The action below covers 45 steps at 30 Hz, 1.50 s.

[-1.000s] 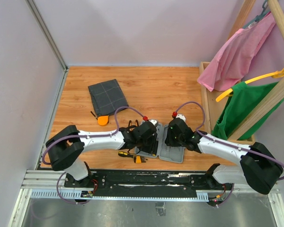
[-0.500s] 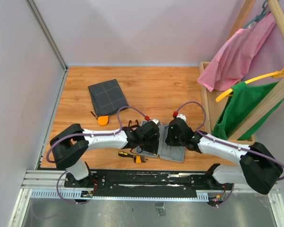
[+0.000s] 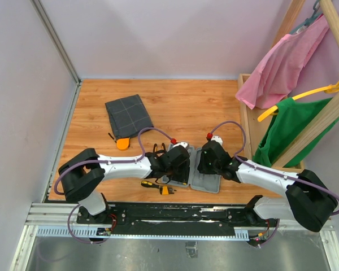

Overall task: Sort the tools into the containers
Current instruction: Adjust the screwdriver in the storage box, then pick up the screwdriver from the center of the board.

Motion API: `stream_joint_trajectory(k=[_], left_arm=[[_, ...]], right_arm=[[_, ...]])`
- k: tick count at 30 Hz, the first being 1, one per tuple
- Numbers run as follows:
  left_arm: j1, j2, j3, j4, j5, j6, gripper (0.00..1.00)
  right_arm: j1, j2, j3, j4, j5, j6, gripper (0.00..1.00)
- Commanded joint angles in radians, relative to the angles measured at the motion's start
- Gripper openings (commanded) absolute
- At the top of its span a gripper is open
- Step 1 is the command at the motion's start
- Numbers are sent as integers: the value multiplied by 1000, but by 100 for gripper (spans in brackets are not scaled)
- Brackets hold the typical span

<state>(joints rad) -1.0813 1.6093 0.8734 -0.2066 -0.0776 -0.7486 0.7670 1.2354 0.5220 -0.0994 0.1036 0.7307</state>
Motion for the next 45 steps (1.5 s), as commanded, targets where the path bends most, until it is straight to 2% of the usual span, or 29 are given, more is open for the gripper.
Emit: stream_joint_trajectory(k=[1, 12, 20, 26, 30, 34, 39, 45], left_arm=[[30, -9, -82, 5, -33, -15, 19], [72, -44, -156, 79, 35, -22, 17], [72, 30, -78, 93, 55, 9, 18], [73, 33, 15, 49, 17, 44, 27], [72, -16, 63, -13, -29, 73, 38], [74, -93, 91, -77, -92, 102, 43], [102, -196, 87, -161, -181, 118, 46], [197, -324, 8, -223, -235, 109, 47]], right_arm=[[-12, -3, -29, -27, -2, -7, 29], [-13, -7, -35, -27, 8, -11, 29], [-41, 15, -11, -33, 9, -51, 30], [-131, 47, 31, -23, -43, -153, 32], [-157, 68, 71, -28, -60, -222, 33], [-161, 64, 96, -35, -71, -258, 35], [-164, 4, 106, -36, -94, -298, 40], [-164, -120, 101, -63, -91, -339, 46]])
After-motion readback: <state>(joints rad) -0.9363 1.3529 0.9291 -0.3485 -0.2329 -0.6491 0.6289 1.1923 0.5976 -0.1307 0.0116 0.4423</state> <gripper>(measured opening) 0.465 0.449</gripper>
